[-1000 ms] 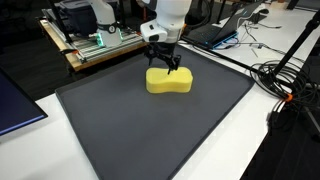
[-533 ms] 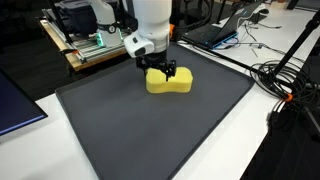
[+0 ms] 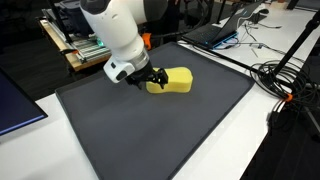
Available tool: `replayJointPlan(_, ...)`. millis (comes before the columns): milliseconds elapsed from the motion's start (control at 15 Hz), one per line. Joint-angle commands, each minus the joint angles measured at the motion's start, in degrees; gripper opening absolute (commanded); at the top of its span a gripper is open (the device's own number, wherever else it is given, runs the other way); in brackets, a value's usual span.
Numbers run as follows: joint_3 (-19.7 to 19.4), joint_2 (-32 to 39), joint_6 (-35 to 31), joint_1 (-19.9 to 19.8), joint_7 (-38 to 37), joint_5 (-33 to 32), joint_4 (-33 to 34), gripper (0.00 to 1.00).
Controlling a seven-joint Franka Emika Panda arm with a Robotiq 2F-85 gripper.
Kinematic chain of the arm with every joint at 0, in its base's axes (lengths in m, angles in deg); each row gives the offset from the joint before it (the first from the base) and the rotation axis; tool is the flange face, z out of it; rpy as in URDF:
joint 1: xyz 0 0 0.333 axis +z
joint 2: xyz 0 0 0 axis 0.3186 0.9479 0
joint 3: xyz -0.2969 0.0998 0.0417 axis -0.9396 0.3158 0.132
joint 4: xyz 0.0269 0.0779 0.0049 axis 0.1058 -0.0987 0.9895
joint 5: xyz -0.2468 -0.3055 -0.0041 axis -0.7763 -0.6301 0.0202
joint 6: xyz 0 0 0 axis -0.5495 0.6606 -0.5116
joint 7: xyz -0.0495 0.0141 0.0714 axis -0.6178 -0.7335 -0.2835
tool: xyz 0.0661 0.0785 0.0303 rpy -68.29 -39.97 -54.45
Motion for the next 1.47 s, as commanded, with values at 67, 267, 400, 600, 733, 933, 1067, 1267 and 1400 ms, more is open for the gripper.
replayJointPlan(67,-0.7,0.5,0.3,-0.3,2.9,0.3,0.2,1.00)
replayJointPlan(267,-0.6,0.6,0.3,-0.3,3.7,0.3,0.2,1.00)
replayJointPlan(400,0.1,1.1,4.3,-1.5,6.4,0.2,1.2,1.00)
replayJointPlan(600,0.5,2.2,9.4,-5.4,14.5,2.3,1.6,1.00)
replayJointPlan(733,0.4,2.7,12.3,-8.7,20.4,4.1,1.0,1.00)
replayJointPlan(933,-0.2,3.3,17.7,-13.7,28.1,6.8,0.6,1.00)
replayJointPlan(1067,-0.6,3.5,21.4,-16.6,32.5,8.2,0.3,1.00)
replayJointPlan(1267,-1.1,3.0,24.8,-19.0,37.3,9.4,-1.2,1.00)
replayJointPlan(1400,-1.1,2.3,25.3,-18.6,39.2,9.2,-2.9,1.00)
